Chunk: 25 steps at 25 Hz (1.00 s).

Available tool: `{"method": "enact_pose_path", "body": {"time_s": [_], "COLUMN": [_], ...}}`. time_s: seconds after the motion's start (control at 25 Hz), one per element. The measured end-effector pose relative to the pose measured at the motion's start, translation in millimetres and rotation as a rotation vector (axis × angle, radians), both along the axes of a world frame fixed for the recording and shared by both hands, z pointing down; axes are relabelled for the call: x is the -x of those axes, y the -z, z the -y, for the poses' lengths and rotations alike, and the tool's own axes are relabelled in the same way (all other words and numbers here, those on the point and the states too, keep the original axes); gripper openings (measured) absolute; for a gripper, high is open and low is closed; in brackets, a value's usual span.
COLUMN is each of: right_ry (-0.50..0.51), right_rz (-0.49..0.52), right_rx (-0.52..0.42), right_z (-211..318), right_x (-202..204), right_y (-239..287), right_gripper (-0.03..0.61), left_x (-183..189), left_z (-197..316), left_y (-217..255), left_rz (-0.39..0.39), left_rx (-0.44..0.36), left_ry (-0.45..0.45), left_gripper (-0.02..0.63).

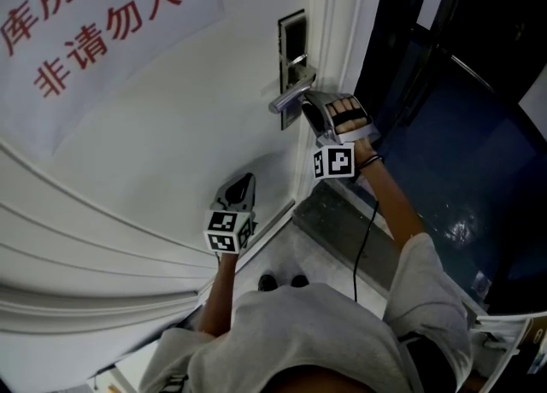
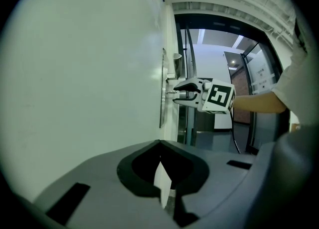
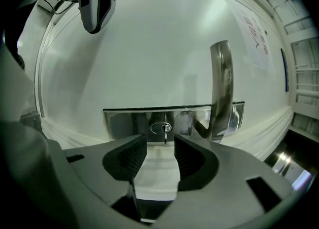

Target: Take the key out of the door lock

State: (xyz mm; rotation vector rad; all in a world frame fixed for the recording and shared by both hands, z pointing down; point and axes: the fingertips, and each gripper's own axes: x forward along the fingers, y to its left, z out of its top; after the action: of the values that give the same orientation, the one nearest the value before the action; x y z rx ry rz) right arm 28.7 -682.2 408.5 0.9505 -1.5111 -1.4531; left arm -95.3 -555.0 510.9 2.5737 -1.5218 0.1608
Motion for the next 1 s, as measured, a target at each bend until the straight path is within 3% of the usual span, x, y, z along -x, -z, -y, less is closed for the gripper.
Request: {"method": "enact_pose_path", "body": {"time_s": [0.16,0.4,1.0], "right_ry": [0.008,0.007,-0.004], "right_rz": [-0.005,-0.008,-0.010], "right_rx": [-0.010,-0.051,-0.073], "right_z": [6,10,13], "right_x": [7,11,11], "right_y": [4,8,8], "right_gripper": [0.162,0.049,0.031], "left_x": [6,14,7], "left_z": [2,3,2], "left_y": [1,0,-2], "left_rz": [0.008,0.010,0.004], "left_rx": [-0.004,0.002,0.007], "left_ry": [0.013,0.029,0.012], "left_gripper": [0.018,0.018,0.018]}}
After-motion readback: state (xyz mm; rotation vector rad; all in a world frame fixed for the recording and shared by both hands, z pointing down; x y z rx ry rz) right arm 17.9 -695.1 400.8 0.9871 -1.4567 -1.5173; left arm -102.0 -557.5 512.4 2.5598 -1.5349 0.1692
